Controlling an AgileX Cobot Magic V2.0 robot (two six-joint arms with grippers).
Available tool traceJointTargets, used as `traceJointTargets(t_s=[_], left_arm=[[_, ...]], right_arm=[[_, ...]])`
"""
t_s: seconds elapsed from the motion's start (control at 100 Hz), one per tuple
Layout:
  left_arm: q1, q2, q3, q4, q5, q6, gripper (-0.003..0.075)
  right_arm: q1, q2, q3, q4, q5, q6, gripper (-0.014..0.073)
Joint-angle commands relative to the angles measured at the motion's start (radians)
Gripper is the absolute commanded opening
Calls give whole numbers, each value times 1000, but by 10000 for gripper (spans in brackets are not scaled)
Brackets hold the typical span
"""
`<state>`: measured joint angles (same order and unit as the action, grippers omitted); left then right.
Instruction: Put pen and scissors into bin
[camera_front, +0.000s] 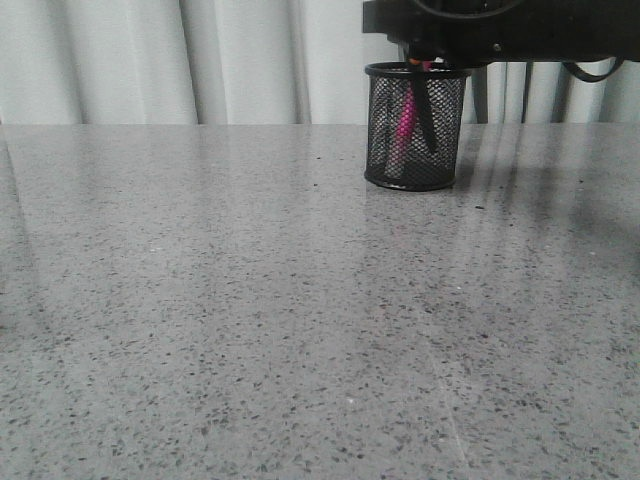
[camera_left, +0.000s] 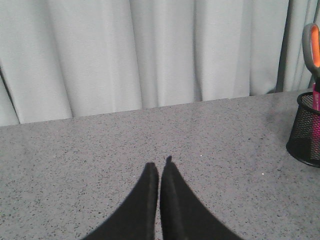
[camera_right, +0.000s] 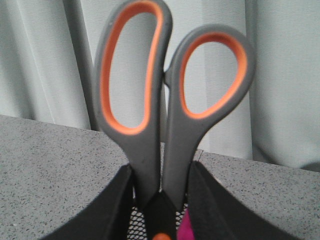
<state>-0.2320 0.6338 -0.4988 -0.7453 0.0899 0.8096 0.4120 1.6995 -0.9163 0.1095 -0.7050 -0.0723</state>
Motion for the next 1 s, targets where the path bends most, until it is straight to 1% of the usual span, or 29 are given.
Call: traceJointTargets(t_s=[0.0,0.32,0.55,0.6,0.65,0.7,0.82,0.99], left_arm=[[5,-2,-29,-13,-56,-11,-19],[5,-2,-29,-13,-56,-11,-19],[5,-2,-29,-13,-52,-11,-19],[5,-2,-29,-13,-52,-11,-19],[5,-2,-29,-13,-52,-11,-19],[5,-2,-29,-13,-52,-11,-19],[5,-2,-29,-13,-52,-11,-19],[5,-17,-13,-13,-52,-11,-19]], right_arm=[[0,-55,-21,-6,-101,-2,253],[0,-116,6,-6,-108,-2,255],[-5,-249,65,-6,-124,-2,244],[-11,-287,84,-6,-124,-13,216],[-16,-326,104,-6,-122,-30,169],[-21,-371,125,-6,-116,-43,108],[-41,-478,180,-6,-72,-67,-74],[-84,-654,282,-6,17,-82,-75]])
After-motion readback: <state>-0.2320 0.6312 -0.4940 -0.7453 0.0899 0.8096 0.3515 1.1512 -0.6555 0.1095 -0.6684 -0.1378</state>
